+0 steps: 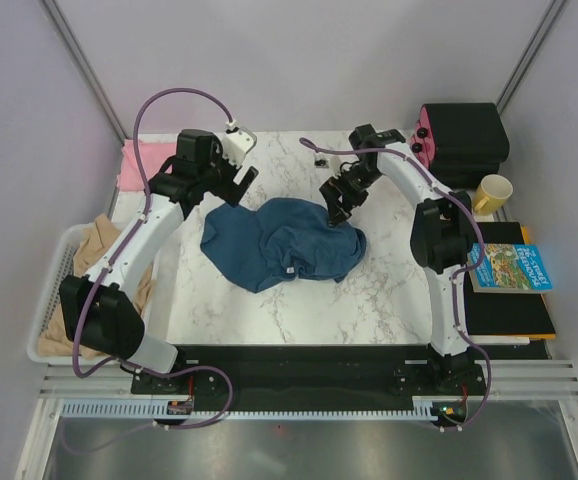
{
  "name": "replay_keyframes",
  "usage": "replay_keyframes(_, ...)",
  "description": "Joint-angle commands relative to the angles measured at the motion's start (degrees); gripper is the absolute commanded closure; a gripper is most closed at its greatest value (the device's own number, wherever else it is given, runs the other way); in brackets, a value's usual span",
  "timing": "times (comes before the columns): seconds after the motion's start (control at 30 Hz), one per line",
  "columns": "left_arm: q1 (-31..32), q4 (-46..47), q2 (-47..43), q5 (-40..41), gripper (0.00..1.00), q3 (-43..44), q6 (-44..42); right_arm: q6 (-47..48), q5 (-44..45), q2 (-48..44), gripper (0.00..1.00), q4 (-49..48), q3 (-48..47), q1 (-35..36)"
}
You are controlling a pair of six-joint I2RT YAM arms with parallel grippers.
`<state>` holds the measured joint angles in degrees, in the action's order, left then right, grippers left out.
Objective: Fold and stack the t-shirts
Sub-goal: Flatten the tshirt out
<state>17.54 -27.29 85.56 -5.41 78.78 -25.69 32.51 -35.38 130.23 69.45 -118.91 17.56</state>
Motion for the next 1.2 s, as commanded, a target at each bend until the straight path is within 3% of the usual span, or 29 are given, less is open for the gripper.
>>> replay_keyframes(0.0,0.0,1.7,-0.9,1.3,0.00,0.5,-2.6,6.2,-3.0,-2.3,0.02,6.8,0.3,0.1)
replay_keyframes(0.13,0.1,1.6,0.4,1.2,0.00,1.6,-2.3,8.7,-2.6,-1.0,0.12,9.0,3.9,1.3)
replay_keyframes(0.23,0.1,1.6,1.0,1.4,0.00,2.7,-2.5,9.0,-2.0,0.8,0.47,8.9,5.4,1.9)
replay_keyframes(0.27,0.0,1.7,1.1,1.4,0.00,2.9,-3.0,8.5,-0.8,1.2,0.72,8.8,5.4,1.9)
replay_keyframes(0.33,0.0,1.7,1.2,1.8,0.00,3.0,-3.2,6.7,1.8,2.0,0.98,5.8,5.2,2.0)
replay_keyframes(0.37,0.0,1.7,1.2,2.0,0.00,2.9,-3.4,5.1,5.4,1.3,1.00,4.4,5.3,1.8)
replay_keyframes(0.57,0.0,1.8,0.8,2.2,0.00,1.8,-2.7,2.0,23.5,-5.2,1.00,-14.1,7.7,1.9)
replay_keyframes(0.73,0.0,2.0,0.7,2.9,0.01,0.6,-1.5,7.2,41.0,-7.3,1.00,-32.5,7.4,2.0)
replay_keyframes(0.9,-0.1,4.1,1.2,5.3,0.02,-0.6,-0.8,12.2,49.3,-5.7,1.00,-51.1,5.4,2.4)
replay_keyframes(1.03,-0.2,6.0,3.0,12.1,0.04,-0.3,0.3,18.5,57.1,-2.4,1.00,-65.0,6.2,3.2)
replay_keyframes(1.1,-0.1,6.5,3.7,14.4,0.04,0.0,0.6,20.8,62.2,-0.7,0.43,-70.9,6.5,3.8)
replay_keyframes(1.13,-0.1,6.5,3.9,14.5,0.04,-0.1,0.6,20.8,63.1,-0.5,0.23,-71.6,6.6,3.8)
replay_keyframes(1.17,-0.2,6.4,3.7,14.4,0.04,-0.4,0.6,20.5,63.1,-1.4,0.11,-71.5,7.2,3.8)
